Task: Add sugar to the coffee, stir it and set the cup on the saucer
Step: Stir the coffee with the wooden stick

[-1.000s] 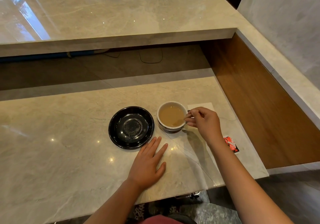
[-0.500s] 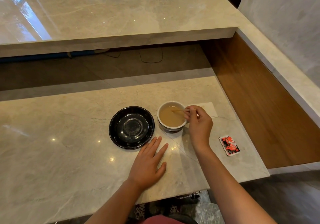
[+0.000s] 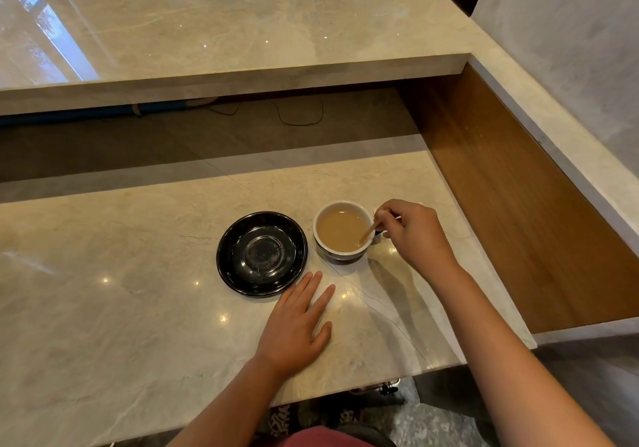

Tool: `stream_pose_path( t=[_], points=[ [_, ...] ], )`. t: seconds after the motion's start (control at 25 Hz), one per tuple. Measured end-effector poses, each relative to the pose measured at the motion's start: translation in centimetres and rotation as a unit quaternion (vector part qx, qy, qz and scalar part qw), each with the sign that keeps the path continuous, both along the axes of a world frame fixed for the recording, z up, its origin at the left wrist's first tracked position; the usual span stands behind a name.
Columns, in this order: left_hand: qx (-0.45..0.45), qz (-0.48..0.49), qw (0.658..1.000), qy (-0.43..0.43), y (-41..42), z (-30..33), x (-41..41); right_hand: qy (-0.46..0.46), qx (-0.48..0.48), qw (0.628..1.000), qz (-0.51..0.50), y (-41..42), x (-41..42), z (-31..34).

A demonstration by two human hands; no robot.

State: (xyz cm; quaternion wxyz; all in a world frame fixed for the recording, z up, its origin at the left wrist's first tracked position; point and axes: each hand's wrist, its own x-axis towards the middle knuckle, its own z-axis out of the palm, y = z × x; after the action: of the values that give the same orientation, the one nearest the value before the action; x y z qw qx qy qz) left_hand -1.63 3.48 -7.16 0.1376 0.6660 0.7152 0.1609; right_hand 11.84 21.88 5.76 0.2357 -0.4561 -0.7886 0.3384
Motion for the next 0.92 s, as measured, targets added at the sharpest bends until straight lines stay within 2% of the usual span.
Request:
stream_pose_path(
  t=[0.08,0.24,0.36,0.44,0.68,0.8,0.92],
  points=[
    [0.003,0.0,1.0,0.0,0.0,0.0,0.0,0.015,-0.045,0.999,0.0,0.1,-0.3,0.1],
    [0.002,0.0,1.0,0.0,0.0,0.1,0.0,0.113,-0.134,0.984,-0.022,-0.8,-1.3,-0.9],
    [0.004,-0.002,1.0,-0.002,0.0,0.0,0.0,0.205,-0.172,0.96,-0.086,-1.5,-2.2,-2.3],
    [0.002,-0.003,1.0,0.002,0.0,0.0,0.0,0.241,-0.153,0.951,-0.115,-1.8,-2.4,-3.0],
    [-0.004,-0.001,1.0,0.004,0.0,-0.1,-0.1,0.12,0.072,0.988,-0.069,-1.7,-0.1,-3.6],
    [-0.008,0.001,1.0,0.004,-0.1,-0.1,0.0,0.087,0.104,0.99,-0.041,-1.8,0.5,-2.9],
    [-0.007,0.002,1.0,0.002,-0.1,0.0,0.0,0.06,0.083,0.994,-0.031,-2.1,0.7,-2.6]
  ],
)
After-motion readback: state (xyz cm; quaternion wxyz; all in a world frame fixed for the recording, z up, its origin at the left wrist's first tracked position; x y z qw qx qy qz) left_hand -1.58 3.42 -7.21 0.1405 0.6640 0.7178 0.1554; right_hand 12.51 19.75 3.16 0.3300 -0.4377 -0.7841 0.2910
